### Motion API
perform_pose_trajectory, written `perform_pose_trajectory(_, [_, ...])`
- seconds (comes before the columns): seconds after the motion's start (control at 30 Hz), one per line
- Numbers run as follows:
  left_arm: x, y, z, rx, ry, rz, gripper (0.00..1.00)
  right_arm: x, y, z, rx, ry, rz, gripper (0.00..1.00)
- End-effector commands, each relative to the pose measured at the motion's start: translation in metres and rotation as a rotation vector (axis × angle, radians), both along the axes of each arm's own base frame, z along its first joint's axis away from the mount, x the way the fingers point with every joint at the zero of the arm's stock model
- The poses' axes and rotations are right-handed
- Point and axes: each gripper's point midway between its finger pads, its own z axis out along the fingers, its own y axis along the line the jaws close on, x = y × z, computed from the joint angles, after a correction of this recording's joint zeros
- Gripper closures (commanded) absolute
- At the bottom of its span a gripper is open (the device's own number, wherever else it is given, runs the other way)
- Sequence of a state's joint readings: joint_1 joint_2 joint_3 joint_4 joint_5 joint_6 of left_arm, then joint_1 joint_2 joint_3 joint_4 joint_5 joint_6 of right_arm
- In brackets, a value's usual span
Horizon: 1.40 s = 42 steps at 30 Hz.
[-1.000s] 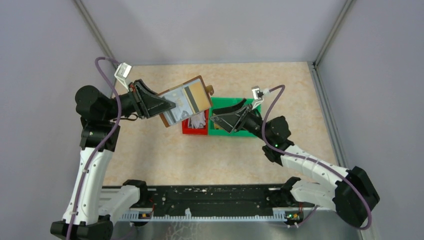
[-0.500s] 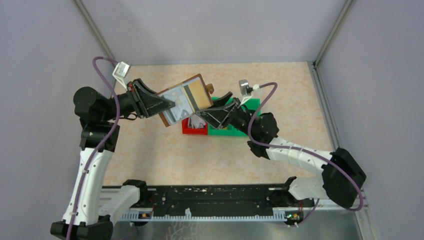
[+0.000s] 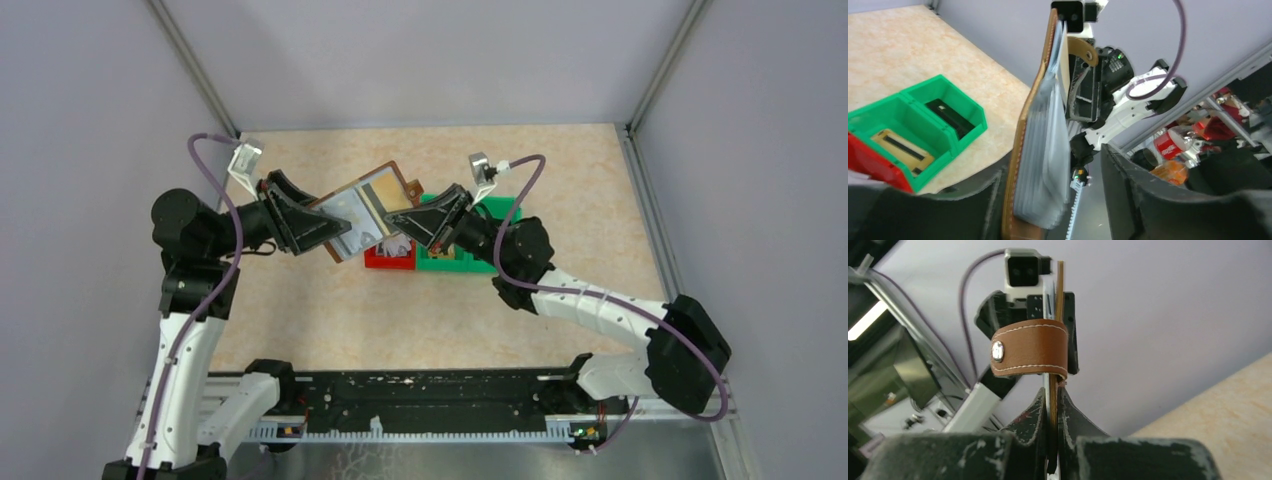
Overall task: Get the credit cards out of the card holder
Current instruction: Remove the credit card from the card holder.
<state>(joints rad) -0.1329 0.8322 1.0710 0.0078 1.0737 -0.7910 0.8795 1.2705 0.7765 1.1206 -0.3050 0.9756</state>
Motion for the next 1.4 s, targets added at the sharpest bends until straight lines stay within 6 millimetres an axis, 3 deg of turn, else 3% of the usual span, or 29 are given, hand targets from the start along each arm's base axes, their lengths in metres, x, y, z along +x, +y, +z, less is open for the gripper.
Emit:
perform_pose_trajectory(0.0, [0.005, 0.009, -0.012, 0.086, -0.12, 0.107, 0.27, -0.016, -0.004, 0.036, -0.097, -0.145, -0.003, 1.0])
perform_pose_trajectory(0.1, [0.008, 0.013, -0.01, 0.163, -0.231, 0.124, 0.18, -0.021, 0.003, 0.034, -0.273, -0.213, 0.013, 1.0])
perform_pose_trajectory(0.3, [0.01, 0.018, 0.002, 0.242, -0.464, 0.162, 0.18, -0.038, 0.007, 0.007, -0.51, -0.267, 0.134, 1.0])
perform_pose_trajectory(0.47, [-0.016, 0.006, -0.002, 0.22, -0.463, -0.048, 0.19, -0.043, 0.011, -0.014, -0.664, -0.305, 0.194, 1.0])
perform_pose_trajectory(0.73, [-0.037, 0.003, -0.034, 0.223, -0.383, -0.178, 0.32, -0.059, 0.03, -0.032, -0.766, -0.345, 0.322, 1.0])
perform_pose_trajectory(0.87, [-0.038, 0.005, -0.047, 0.235, -0.391, -0.152, 0.46, -0.067, 0.043, -0.034, -0.79, -0.369, 0.375, 1.0])
perform_pose_trajectory(1.0, [-0.05, 0.004, -0.059, 0.233, -0.356, -0.235, 0.51, -0.07, 0.05, -0.033, -0.801, -0.378, 0.408, 1.0])
perform_pose_trajectory(1.37, [-0.08, 0.004, -0.063, 0.171, -0.331, -0.426, 0.71, -0.089, 0.059, -0.036, -0.823, -0.428, 0.539, 1.0])
